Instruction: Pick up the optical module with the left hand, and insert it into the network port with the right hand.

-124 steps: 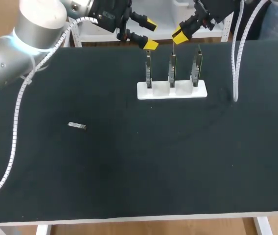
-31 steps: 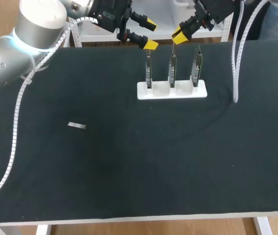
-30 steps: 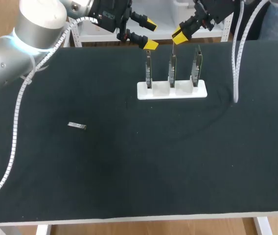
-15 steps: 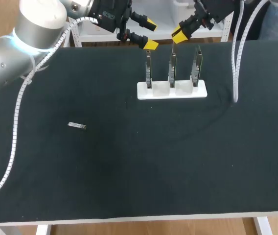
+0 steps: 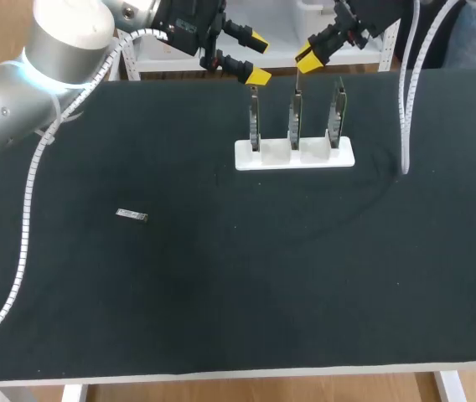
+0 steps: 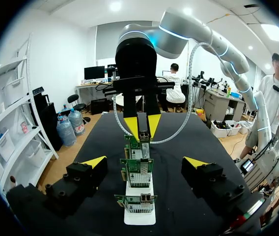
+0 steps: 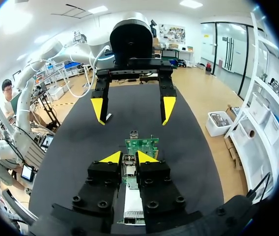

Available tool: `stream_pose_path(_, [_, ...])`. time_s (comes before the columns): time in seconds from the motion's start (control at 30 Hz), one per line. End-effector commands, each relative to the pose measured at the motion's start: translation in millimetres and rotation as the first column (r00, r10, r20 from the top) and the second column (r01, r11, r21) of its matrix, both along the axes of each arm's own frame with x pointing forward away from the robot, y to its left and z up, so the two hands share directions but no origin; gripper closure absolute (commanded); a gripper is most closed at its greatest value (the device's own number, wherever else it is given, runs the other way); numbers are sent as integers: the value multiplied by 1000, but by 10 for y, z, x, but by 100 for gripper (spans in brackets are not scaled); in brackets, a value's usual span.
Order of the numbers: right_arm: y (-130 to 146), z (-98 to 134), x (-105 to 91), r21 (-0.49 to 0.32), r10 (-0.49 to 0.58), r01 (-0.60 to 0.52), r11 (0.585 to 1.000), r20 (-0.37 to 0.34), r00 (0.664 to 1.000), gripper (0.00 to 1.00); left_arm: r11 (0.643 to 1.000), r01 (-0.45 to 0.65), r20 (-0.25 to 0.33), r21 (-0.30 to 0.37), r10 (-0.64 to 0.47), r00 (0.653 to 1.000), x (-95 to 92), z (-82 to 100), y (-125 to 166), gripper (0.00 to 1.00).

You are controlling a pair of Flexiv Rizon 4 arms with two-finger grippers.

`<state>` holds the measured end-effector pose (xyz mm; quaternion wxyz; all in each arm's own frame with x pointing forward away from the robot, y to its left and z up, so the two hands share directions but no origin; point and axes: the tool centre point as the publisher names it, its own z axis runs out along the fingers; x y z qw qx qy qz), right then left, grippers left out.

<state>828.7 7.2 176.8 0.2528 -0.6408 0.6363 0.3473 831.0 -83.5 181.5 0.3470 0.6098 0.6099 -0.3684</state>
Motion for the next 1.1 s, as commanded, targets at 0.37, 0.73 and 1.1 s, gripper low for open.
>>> stream_pose_path(0.37, [4,19,68,17,188,-188,982,-173,967,100,1000,-5,5,-1,5,1000,-26,-6,1,0])
stream_pose_path(0.73, [8,17,82,12,176,-176,984,-169,970,100,1000,-5,5,-1,5,1000,-26,-6,1,0])
stream_pose_path(1.1, [36,16,91,17,248,-249,968,-178,952,100,1000,-5,5,-1,5,1000,-26,-6,1,0])
